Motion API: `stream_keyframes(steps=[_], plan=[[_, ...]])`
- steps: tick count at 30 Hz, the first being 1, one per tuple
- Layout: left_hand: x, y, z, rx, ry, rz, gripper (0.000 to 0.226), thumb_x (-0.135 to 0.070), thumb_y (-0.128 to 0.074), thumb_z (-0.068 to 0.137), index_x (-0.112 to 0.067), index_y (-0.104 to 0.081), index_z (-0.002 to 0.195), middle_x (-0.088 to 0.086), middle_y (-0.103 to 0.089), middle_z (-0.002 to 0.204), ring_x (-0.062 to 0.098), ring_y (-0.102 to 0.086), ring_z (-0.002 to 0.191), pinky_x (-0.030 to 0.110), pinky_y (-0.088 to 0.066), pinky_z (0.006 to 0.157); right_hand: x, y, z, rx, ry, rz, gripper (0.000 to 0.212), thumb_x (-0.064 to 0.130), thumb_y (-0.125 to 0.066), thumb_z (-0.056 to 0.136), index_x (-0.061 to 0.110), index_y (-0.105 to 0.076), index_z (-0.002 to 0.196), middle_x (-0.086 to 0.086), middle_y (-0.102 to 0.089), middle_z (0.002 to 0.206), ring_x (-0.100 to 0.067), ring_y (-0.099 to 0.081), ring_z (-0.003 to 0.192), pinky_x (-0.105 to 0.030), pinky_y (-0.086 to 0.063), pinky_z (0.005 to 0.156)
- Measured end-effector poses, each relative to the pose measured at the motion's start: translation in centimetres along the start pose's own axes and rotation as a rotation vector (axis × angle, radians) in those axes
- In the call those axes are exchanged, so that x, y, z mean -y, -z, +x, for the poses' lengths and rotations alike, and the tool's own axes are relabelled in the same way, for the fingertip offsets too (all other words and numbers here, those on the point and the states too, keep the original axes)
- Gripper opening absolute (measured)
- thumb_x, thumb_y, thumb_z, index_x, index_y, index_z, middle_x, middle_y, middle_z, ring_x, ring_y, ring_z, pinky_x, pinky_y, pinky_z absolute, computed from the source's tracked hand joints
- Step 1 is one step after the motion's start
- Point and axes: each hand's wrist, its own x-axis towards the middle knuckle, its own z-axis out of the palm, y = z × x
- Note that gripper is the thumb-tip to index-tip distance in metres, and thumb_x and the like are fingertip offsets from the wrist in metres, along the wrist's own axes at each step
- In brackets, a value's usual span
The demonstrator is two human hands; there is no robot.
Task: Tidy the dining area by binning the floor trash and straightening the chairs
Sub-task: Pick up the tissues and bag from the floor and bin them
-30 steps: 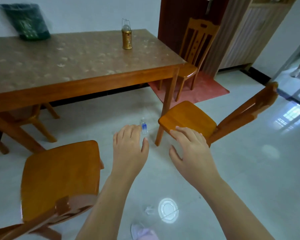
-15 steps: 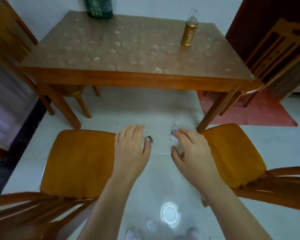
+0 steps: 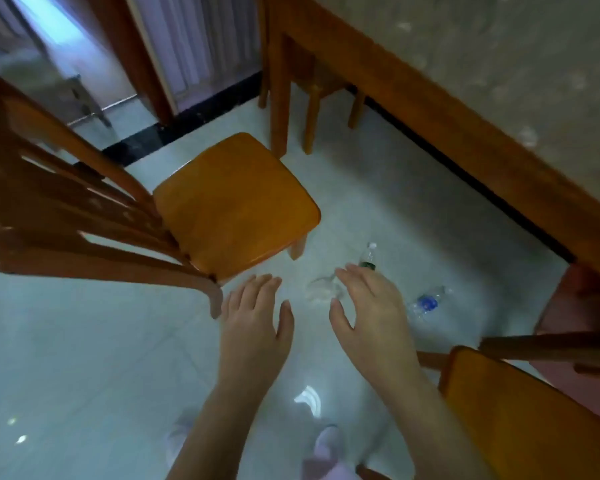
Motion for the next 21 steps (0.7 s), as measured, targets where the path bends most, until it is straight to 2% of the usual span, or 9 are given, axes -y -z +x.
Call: stream_keyframes(steps=[4,7,12,15,18,21], plan=[[4.3,-4.7,-3.1,0.061,0.064,0.058,0.033,-0.019,-0.055,0.083,-0.006,-0.062,0.113,0.013,-0.065,0.114,0.032,-0.056,0.113,0.057,-0.045,0.092,-3.0,-6.1,-2.2,0.070,0.048,0.051,0.036,0.025,-0.053,0.081,0.008,-0.062,0.112,-0.013,-0.065,0.113,-0.030,-0.059,0.106,-0.050,-0.046,0.092],[8.3,-9.0,-5.1,0.068,0.069,0.087,0.034,-0.020,-0.053,0.083,-0.006,-0.063,0.113,0.012,-0.066,0.114,0.032,-0.056,0.112,0.055,-0.045,0.093,-5.0,-12.0,-4.0,0.092,0.092,0.060,0.036,0.025,-0.051,0.080,0.007,-0.063,0.110,-0.012,-0.066,0.111,-0.030,-0.060,0.104,-0.051,-0.047,0.091],[16.0,-17.4,-9.2,0.059,0.065,0.150,0.034,-0.018,-0.055,0.079,-0.004,-0.065,0.108,0.014,-0.067,0.109,0.034,-0.059,0.108,0.054,-0.047,0.090,-7.1,-22.7,-6.7,0.115,0.205,-0.008,0.044,0.032,-0.037,0.081,0.009,-0.065,0.105,-0.010,-0.068,0.108,-0.028,-0.062,0.102,-0.050,-0.045,0.089],[21.5,-22.2,-12.0,0.077,0.123,0.178,0.034,-0.022,-0.051,0.081,-0.005,-0.064,0.106,0.015,-0.067,0.108,0.036,-0.060,0.106,0.055,-0.047,0.088,-9.0,-29.3,-8.3,0.139,0.307,-0.008,0.042,0.030,-0.038,0.080,0.009,-0.066,0.103,-0.009,-0.068,0.106,-0.027,-0.063,0.100,-0.051,-0.045,0.089],[26.4,-26.6,-14.7,0.087,0.190,0.191,0.042,-0.029,-0.040,0.081,-0.005,-0.065,0.105,0.013,-0.067,0.107,0.035,-0.060,0.104,0.049,-0.046,0.089,-11.6,-35.4,-9.4,0.188,0.404,-0.026,0.039,0.029,-0.042,0.078,0.009,-0.066,0.102,-0.009,-0.067,0.104,-0.028,-0.062,0.099,-0.050,-0.046,0.089],[30.5,-31.3,-16.9,0.078,0.227,0.181,0.043,-0.031,-0.040,0.081,-0.004,-0.065,0.104,0.013,-0.068,0.105,0.034,-0.062,0.101,0.045,-0.046,0.088,-14.0,-41.1,-9.9,0.242,0.451,-0.064,0.040,0.029,-0.042,0.076,0.010,-0.066,0.100,-0.009,-0.068,0.102,-0.029,-0.063,0.097,-0.052,-0.048,0.086]])
